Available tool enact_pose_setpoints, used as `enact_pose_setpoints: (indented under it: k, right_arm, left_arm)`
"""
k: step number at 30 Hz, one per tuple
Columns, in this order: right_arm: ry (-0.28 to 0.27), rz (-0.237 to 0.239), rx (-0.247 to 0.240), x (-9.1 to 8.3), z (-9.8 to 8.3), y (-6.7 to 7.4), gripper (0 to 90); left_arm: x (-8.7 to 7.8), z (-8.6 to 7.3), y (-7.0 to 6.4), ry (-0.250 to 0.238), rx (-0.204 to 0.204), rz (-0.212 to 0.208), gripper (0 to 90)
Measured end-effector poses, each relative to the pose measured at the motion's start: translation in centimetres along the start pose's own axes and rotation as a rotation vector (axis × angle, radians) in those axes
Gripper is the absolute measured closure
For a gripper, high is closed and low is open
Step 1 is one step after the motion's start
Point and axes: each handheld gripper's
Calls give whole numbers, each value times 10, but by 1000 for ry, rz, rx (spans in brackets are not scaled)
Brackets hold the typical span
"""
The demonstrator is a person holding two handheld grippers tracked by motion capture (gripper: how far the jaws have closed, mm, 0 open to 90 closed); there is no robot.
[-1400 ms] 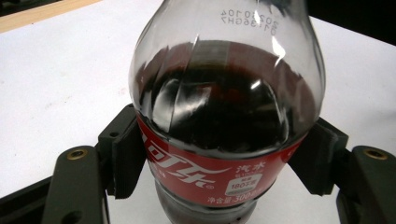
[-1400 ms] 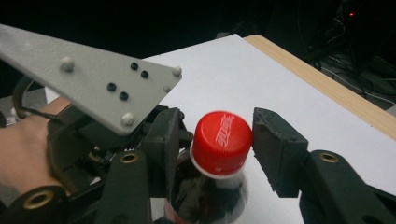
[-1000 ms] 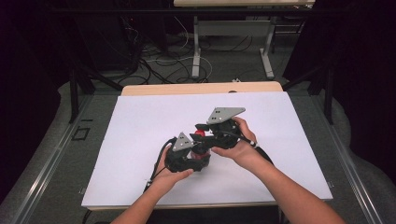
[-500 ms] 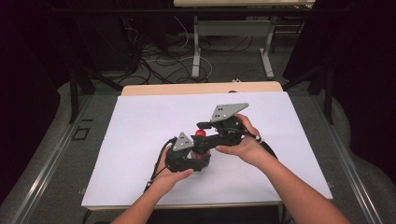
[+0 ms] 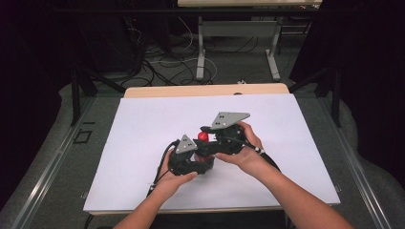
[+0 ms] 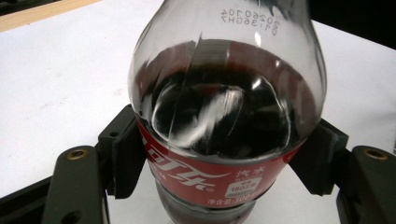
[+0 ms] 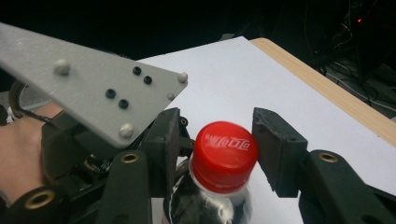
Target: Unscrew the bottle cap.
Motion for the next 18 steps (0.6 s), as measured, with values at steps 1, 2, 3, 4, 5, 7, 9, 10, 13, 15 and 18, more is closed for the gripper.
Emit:
enact_pose_setpoints:
  k: [1, 2, 3, 4, 5, 7, 9, 10, 13, 15, 18]
  right_arm:
    - [-7, 1, -3, 1, 0, -1, 536]
    - [1, 9, 2, 1, 0, -2, 541]
    - [1, 14, -2, 2, 0, -4, 548]
    - [0, 22, 5, 2, 0, -5, 556]
    - [9, 45, -12, 3, 1, -9, 598]
    - [15, 65, 1, 2, 2, -12, 607]
    - [20, 82, 0, 1, 2, -14, 608]
    - [32, 92, 4, 0, 3, -16, 610]
    - [44, 134, -2, -2, 4, -20, 611]
    - [47, 148, -16, -3, 4, -23, 612]
    - [55, 157, -24, -4, 5, -23, 610]
  left_arm:
    - [0, 0, -1, -3, -1, 0, 298]
    - [0, 0, 0, 7, 14, -5, 298]
    - [0, 0, 0, 2, 16, 0, 298]
    - [0, 0, -1, 8, 20, -7, 298]
    - [0, 0, -2, 2, 15, -5, 297]
    - [0, 0, -2, 0, 14, -18, 297]
    - [0, 0, -3, 3, 10, -17, 297]
    - [1, 0, -3, 0, 13, -15, 297]
    - [0, 0, -2, 0, 18, -26, 297]
    - [0, 0, -3, 0, 24, -27, 297]
    - [0, 0, -3, 1, 24, -24, 297]
Point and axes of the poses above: each handheld gripper's, and its own axes: x roughly forward along the jaws, z roughly out of its top, y roughly to its left, and after that the axes turned 15 degrees about z, right-handed
